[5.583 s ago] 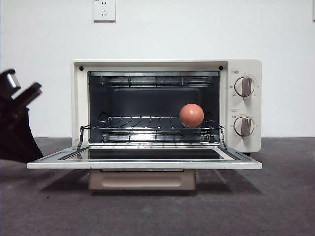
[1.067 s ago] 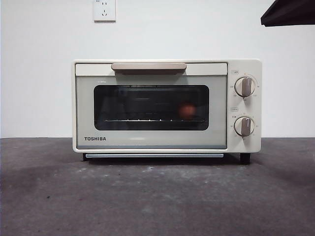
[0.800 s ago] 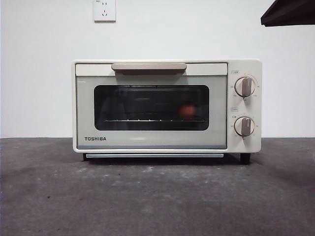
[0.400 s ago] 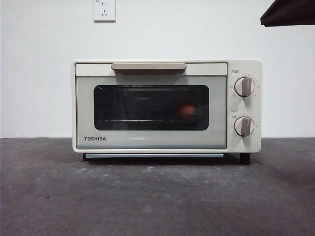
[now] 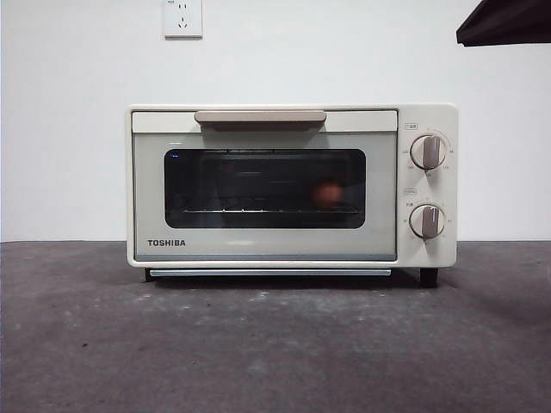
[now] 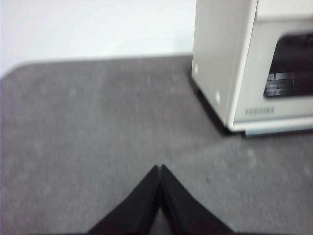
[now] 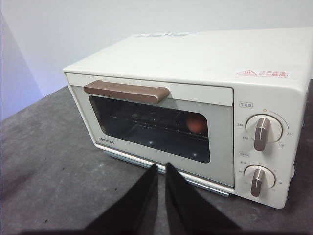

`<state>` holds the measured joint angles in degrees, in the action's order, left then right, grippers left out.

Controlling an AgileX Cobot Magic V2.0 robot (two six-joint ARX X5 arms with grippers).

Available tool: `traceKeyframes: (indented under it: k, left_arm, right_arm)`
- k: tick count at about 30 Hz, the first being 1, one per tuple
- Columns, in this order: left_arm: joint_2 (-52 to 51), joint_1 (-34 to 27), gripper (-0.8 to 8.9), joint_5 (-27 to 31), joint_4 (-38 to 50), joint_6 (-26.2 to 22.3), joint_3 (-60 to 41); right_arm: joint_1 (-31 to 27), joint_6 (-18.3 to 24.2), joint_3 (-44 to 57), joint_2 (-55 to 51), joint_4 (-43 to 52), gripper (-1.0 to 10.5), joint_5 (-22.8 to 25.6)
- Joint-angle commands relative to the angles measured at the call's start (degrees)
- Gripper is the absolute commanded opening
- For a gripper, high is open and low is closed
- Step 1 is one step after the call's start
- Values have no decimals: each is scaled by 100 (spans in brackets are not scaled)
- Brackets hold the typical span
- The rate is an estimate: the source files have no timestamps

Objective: Eggoven

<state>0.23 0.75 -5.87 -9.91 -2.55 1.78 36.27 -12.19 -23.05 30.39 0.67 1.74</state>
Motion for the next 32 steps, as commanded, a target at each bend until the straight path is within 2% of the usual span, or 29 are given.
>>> traceKeyframes:
  k: [1, 24, 26, 29, 32]
  left_arm:
    - [-7, -15, 8, 13, -15, 63, -162]
    - [4, -13, 8, 13, -17, 63, -162]
    - [4, -13, 8, 13, -17, 63, -162]
    - [4, -13, 8, 13, -20, 63, -162]
    - [4, -13, 8, 13, -17, 63, -162]
  right_arm:
    - [35, 48, 20, 11, 66, 3, 22]
    - [-17, 103, 20, -81, 11, 3, 28]
    - [-267, 389, 22, -326, 4, 3, 15]
    - [-785, 474, 24, -564, -4, 3, -129]
    - [-1541, 527, 35, -837, -197, 3, -459]
